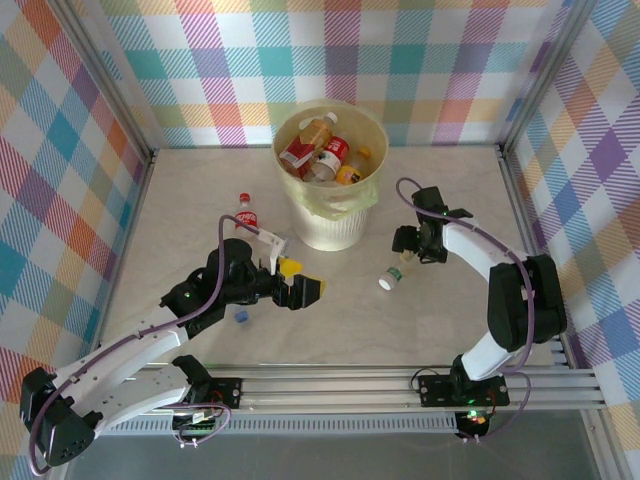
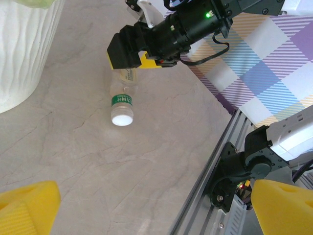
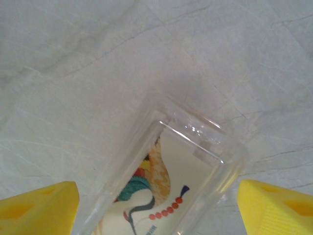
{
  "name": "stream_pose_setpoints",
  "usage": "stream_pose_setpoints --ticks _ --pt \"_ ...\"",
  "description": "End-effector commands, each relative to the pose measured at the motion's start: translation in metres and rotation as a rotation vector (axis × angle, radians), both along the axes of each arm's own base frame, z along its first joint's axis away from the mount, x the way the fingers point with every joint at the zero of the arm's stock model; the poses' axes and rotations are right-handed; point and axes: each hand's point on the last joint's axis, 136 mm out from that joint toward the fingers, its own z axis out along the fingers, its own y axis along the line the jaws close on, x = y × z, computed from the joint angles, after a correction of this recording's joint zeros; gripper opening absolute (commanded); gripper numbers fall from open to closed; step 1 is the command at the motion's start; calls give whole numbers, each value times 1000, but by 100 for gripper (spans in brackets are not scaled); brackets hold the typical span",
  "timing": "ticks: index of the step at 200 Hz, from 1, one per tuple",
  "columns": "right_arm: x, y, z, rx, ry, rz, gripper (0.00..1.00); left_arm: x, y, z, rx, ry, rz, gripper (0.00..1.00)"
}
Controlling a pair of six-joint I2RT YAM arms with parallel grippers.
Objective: Put the plastic bottles in the bin
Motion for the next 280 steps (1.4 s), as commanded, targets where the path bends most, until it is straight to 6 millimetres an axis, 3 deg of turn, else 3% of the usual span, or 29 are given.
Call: stream_pose_setpoints --ticks 1,67,84,122,185,280 --pt "4 4 -2 30 29 -42 84 -1 -5 19 -21 -57 -22 100" --pt "12 12 -12 53 48 -38 84 -1 -5 17 -12 -62 -19 100" --pt "15 15 -12 30 46 -17 77 -1 -6 17 -11 -62 -22 100" --pt "17 15 -18 -24 60 -2 74 1 -7 16 -2 -55 -22 100" --pt "21 19 -21 -68 64 34 78 1 -11 19 -5 -59 -33 100" --pt "21 12 -16 -137 45 58 62 2 -15 23 -18 -67 -38 100"
